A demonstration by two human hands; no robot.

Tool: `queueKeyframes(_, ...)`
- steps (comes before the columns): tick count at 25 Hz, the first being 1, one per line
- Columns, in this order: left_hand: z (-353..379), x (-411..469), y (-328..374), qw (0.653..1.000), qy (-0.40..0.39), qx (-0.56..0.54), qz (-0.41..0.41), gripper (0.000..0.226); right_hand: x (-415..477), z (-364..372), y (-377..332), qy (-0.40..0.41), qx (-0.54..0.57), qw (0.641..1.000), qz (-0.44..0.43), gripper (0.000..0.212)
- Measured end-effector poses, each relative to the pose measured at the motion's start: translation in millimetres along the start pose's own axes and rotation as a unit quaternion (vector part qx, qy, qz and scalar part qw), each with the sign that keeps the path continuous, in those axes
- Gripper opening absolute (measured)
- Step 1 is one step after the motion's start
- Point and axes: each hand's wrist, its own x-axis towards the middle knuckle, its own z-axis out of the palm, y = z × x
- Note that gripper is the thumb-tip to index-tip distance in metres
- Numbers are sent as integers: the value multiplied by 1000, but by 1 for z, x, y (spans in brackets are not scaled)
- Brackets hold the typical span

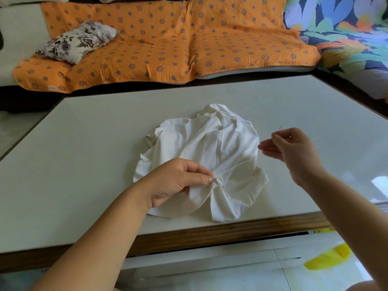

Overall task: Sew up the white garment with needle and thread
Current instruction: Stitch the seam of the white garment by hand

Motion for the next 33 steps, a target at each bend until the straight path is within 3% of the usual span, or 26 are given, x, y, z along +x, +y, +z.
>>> queueKeyframes(2,0,3,0,1000,5,-7,8,9,-13,11,-9,-65,18,997,29,9)
queueKeyframes(5,-1,7,2,999,20,-29,22,11,-41,29,-20,-235,-13,969,80,7)
queueKeyframes(8,-2,10,3,998,37,-34,25,14,-64,40,-23,-307,-34,944,119,12)
queueKeyframes(10,-3,11,3,998,46,-38,24,14,-71,44,-23,-314,-24,939,140,13)
queueKeyframes(14,-8,11,1,994,80,-66,31,10,-71,40,-25,-265,-110,953,96,10)
queueKeyframes(18,-7,9,2,992,95,-76,45,10,-79,42,-31,-285,55,941,174,9)
queueKeyframes(22,-7,8,3,992,99,-67,25,8,-82,43,-27,-283,-116,946,105,12)
queueKeyframes(28,-7,7,2,984,138,-112,5,9,-76,38,-29,-339,-323,883,24,11)
queueKeyframes(30,-9,7,1,982,146,-123,11,9,-75,37,-28,-352,-327,876,47,10)
queueKeyframes(33,-12,4,2,988,116,-101,10,9,-69,36,-27,-304,-247,918,65,9)
